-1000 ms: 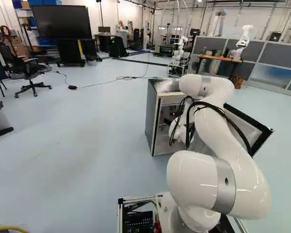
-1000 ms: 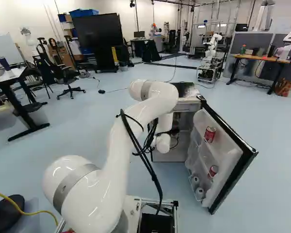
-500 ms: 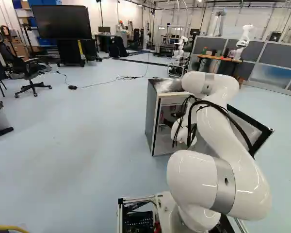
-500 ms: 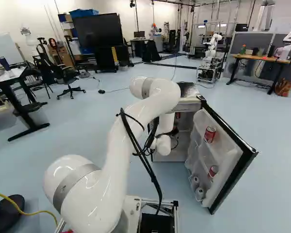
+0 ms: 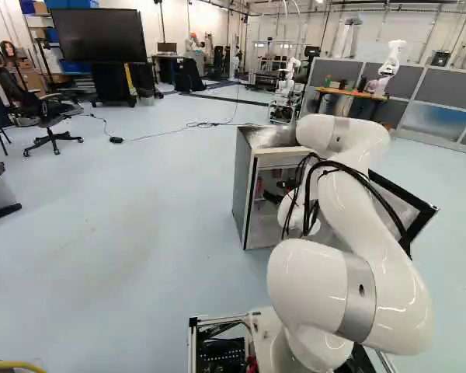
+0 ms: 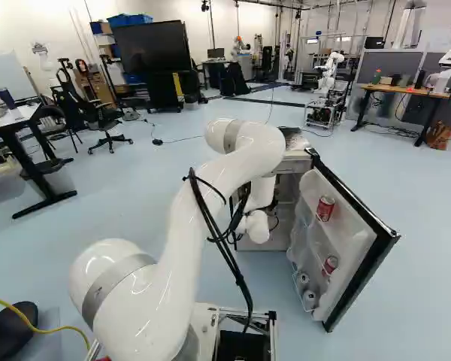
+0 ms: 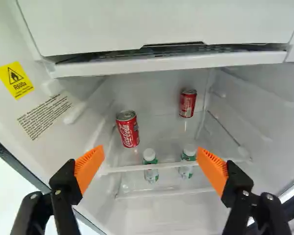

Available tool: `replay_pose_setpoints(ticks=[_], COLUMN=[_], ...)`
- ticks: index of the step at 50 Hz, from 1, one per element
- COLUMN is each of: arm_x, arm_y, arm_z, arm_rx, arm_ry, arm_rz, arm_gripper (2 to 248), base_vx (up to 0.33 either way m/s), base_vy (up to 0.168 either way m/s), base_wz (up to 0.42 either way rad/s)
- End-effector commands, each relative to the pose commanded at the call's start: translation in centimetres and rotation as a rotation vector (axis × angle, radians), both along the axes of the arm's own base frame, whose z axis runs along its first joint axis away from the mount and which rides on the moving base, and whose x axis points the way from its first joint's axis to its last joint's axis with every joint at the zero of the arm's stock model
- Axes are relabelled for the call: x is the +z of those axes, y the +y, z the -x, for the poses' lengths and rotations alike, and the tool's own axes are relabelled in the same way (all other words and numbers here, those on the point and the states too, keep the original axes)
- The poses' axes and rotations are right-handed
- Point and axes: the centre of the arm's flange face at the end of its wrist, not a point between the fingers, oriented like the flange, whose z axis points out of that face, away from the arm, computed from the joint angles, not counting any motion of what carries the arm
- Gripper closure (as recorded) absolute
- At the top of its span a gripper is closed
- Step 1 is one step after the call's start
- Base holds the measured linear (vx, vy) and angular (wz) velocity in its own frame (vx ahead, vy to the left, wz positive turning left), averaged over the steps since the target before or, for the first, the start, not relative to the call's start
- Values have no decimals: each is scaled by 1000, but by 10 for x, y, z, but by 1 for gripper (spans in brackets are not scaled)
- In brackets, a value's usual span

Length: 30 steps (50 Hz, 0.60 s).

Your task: Grab a drink from the fridge

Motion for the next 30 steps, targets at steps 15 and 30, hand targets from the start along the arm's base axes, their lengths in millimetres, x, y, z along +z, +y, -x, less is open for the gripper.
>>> replay_pose_setpoints(ticks=[15, 30], arm_x=[0, -3], arm_y=[-7, -17], arm_z=[0, -6], arm_rx=[60, 105], arm_ry=[-27, -50], arm_rz=[-4, 3], arm_gripper=[3, 3], base_vx=[0, 0], base_vy=[0, 0], base_wz=[0, 0])
